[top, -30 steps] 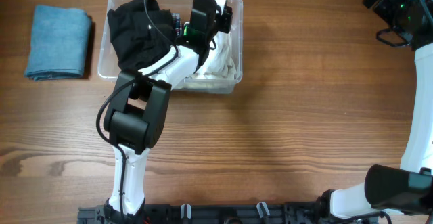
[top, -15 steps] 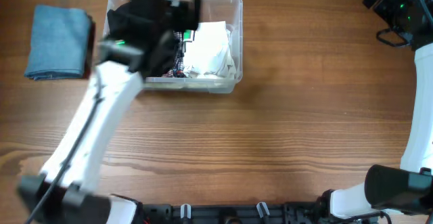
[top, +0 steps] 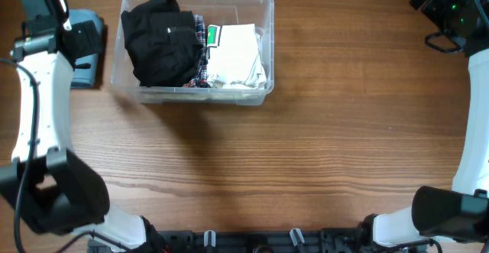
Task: Pack container
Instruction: 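Move the left gripper to the folded blue towel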
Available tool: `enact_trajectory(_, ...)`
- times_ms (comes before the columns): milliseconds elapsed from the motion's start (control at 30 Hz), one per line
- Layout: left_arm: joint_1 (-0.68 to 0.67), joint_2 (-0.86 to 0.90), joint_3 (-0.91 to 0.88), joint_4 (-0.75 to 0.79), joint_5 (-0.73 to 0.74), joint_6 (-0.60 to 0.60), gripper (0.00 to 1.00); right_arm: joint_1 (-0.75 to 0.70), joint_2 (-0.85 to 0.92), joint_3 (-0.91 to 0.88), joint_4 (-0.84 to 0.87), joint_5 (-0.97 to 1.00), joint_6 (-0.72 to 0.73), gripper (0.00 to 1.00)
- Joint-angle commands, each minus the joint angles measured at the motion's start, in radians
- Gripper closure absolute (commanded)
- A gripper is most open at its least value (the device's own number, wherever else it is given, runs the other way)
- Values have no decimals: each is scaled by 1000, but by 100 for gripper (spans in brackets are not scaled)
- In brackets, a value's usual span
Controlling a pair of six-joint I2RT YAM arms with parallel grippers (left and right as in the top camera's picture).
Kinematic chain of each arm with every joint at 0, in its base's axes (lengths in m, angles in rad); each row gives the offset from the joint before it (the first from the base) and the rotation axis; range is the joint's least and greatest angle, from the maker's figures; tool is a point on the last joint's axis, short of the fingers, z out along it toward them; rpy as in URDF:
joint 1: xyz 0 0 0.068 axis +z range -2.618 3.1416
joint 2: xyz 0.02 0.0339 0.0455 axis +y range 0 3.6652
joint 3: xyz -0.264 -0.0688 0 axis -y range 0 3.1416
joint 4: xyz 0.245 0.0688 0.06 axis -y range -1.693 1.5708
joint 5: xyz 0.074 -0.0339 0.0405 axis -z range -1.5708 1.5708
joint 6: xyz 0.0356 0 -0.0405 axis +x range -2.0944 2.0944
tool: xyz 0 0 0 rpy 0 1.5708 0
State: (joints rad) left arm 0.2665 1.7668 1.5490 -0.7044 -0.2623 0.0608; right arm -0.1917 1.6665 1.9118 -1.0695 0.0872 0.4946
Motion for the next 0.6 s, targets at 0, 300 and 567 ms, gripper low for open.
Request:
enact_trajectory(0,0,107,-4,65,-69,116,0,-2,3,-3,4,10,10,0)
enact_trajectory(300,0,315,-4,292,-55,219,0,-2,3,-3,4,10,10,0)
enact_trajectory(567,0,454,-4,395,-34,321,0,-2,3,-3,4,10,10,0)
